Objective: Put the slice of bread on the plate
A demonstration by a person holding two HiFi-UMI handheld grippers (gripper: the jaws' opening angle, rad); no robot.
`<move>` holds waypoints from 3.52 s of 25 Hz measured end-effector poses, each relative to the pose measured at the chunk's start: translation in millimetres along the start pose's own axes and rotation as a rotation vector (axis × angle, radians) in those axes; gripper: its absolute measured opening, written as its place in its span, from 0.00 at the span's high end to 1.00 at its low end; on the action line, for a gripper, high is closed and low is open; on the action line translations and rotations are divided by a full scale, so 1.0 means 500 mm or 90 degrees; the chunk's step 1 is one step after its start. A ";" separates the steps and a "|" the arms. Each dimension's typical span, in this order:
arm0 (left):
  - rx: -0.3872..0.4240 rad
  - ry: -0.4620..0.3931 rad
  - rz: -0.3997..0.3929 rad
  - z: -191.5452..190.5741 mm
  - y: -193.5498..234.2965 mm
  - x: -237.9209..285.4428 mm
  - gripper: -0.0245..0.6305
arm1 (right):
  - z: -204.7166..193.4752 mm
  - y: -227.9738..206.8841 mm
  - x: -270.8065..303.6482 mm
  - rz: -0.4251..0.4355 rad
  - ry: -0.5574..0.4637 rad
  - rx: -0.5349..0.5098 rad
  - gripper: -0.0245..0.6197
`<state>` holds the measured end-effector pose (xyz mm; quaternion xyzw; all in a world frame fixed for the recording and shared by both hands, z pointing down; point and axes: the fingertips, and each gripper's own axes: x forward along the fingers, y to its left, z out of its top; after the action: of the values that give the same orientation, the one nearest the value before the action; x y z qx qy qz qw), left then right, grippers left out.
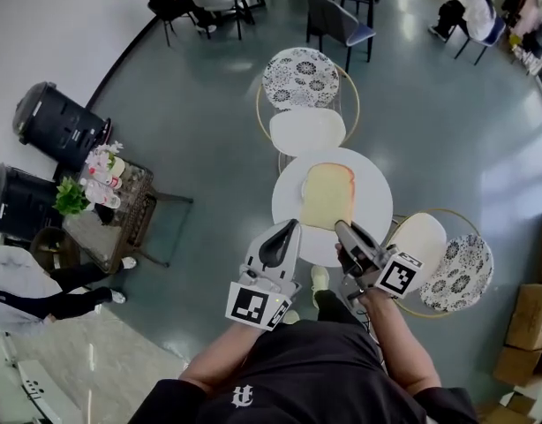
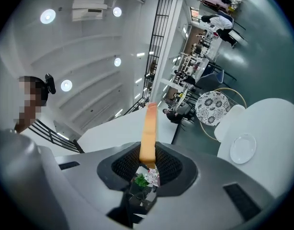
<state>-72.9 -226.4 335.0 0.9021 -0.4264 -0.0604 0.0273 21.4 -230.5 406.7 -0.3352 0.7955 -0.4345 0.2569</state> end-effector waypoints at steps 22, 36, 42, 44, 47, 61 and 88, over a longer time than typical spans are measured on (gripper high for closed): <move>-0.084 0.121 0.039 -0.293 0.125 0.237 0.96 | -0.091 -0.532 0.116 -0.105 0.088 0.160 0.83; -0.109 0.159 0.051 -0.414 0.163 0.292 0.96 | -0.170 -0.722 0.125 -0.204 0.111 0.208 0.83; -0.110 0.167 0.051 -0.423 0.160 0.292 0.96 | -0.196 -0.772 0.110 -0.247 0.120 0.227 0.83; -0.110 0.171 0.052 -0.425 0.160 0.289 0.96 | -0.198 -0.784 0.107 -0.260 0.119 0.232 0.83; -0.116 0.174 0.053 -0.425 0.161 0.289 0.96 | -0.196 -0.794 0.110 -0.276 0.121 0.224 0.83; -0.110 0.178 0.053 -0.429 0.165 0.285 0.96 | -0.220 -0.834 0.085 -0.464 0.308 -0.025 0.55; -0.093 0.198 0.036 -0.408 0.123 0.228 0.96 | -0.067 -0.527 0.116 -0.303 0.245 -0.278 0.76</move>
<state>-21.2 -354.2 533.7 0.8838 -0.4368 0.0498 0.1603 42.1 -361.6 643.8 -0.4698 0.8030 -0.3570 -0.0835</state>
